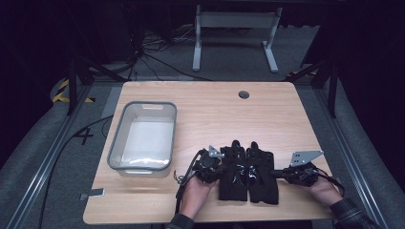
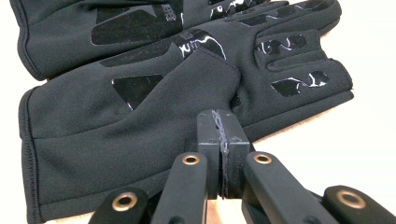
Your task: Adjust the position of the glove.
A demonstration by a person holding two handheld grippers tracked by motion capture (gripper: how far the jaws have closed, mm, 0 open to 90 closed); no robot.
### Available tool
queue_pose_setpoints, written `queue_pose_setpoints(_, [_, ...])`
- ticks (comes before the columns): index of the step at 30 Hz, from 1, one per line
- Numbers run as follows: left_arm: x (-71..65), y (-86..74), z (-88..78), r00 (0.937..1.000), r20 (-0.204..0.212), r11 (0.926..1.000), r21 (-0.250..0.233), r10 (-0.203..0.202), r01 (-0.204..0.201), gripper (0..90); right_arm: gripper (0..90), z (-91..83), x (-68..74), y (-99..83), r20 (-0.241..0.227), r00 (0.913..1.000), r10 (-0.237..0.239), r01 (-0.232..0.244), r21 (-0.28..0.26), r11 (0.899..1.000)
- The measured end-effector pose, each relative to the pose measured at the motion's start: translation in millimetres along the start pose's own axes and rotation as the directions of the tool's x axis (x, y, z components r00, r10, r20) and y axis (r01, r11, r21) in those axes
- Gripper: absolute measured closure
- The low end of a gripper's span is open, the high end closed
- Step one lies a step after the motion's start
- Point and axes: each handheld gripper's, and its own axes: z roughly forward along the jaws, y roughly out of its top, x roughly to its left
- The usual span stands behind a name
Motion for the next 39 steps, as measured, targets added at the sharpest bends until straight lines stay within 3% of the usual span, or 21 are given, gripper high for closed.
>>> queue_pose_setpoints(5, [-3.3,10.5,-6.9,0.9986,0.048,0.9982,-0.057,0.024,-0.021,87.5,89.7,1.3,-0.6,0.4,0.001,1.0000,0.001,-0.001,0.000,1.000])
queue_pose_setpoints(12, [-7.4,22.8,-10.2,0.9947,0.092,0.9947,-0.096,0.046,-0.037,87.5,89.7,6.4,-0.5,5.4,0.001,1.0000,-0.005,0.005,0.002,1.000])
queue_pose_setpoints(25, [-11.3,44.6,-2.8,0.9863,0.146,0.9926,-0.104,0.077,-0.062,87.5,89.8,24.0,-3.2,23.8,0.005,0.9995,-0.031,0.031,0.008,0.999])
queue_pose_setpoints(39, [-21.5,59.7,27.6,0.9768,0.193,0.9935,-0.083,0.092,-0.077,87.3,89.8,33.5,-4.6,32.3,0.003,0.9990,-0.044,0.044,0.004,0.999])
